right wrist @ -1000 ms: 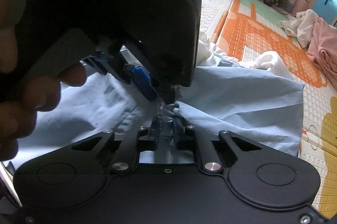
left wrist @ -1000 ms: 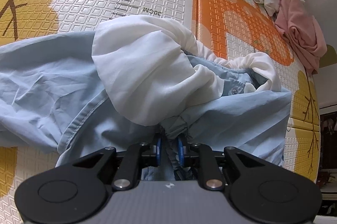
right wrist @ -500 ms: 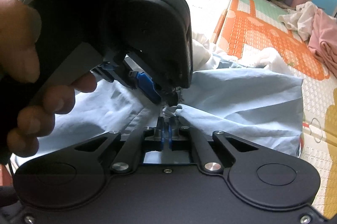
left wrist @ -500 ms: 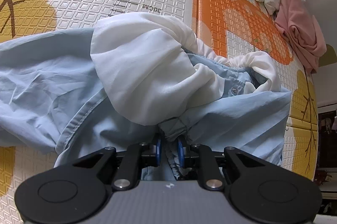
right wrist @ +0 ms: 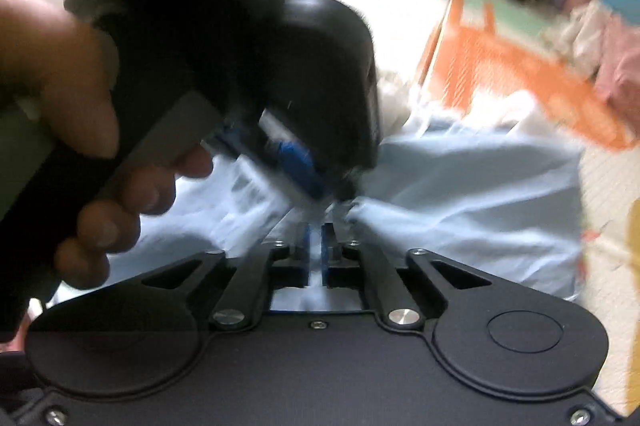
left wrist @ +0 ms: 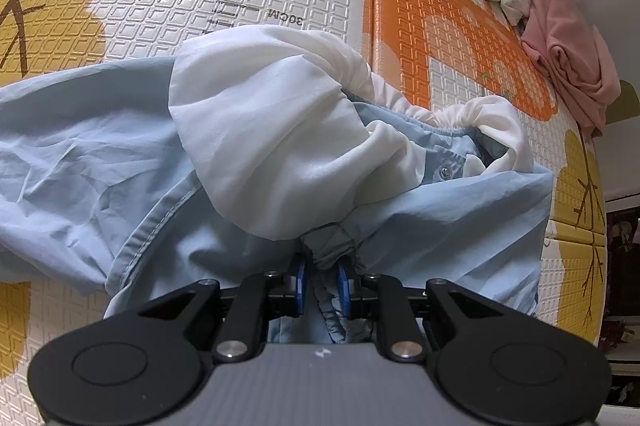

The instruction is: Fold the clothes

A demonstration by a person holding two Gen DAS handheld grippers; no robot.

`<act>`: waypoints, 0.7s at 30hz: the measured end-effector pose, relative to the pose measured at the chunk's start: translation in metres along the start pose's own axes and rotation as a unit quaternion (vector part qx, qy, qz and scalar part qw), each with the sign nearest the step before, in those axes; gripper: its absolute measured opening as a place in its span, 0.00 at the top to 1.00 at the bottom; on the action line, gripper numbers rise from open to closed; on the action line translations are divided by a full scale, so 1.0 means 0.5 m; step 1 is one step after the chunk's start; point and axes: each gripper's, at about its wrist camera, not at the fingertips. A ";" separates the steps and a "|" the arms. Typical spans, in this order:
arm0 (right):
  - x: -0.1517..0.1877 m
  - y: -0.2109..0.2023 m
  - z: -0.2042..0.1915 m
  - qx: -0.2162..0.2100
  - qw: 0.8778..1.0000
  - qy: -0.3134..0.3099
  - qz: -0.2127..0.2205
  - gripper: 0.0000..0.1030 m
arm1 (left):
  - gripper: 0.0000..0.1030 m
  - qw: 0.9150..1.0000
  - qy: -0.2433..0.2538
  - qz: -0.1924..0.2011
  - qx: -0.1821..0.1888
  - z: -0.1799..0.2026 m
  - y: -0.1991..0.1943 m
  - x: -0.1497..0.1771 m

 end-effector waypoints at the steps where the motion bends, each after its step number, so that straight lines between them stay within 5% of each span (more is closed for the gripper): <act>1: -0.001 0.002 0.001 0.008 1.000 -0.001 0.000 0.78 | 0.81 1.000 0.000 0.000 0.000 0.001 0.000 0.000; 14: -0.001 0.083 -0.031 0.060 0.997 -0.040 -0.026 0.80 | 0.77 1.000 0.001 -0.007 -0.004 0.001 -0.003 0.005; 21: 0.000 0.086 -0.034 0.062 0.997 -0.034 -0.019 0.95 | 0.68 1.000 -0.006 -0.006 -0.002 0.000 -0.007 0.004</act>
Point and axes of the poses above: each gripper's, at about its wrist camera, not at the fingertips, and y roughly the way its jaws point, z to its right, x to its underside, and after that the axes turned 9 degrees about -y, right-handed
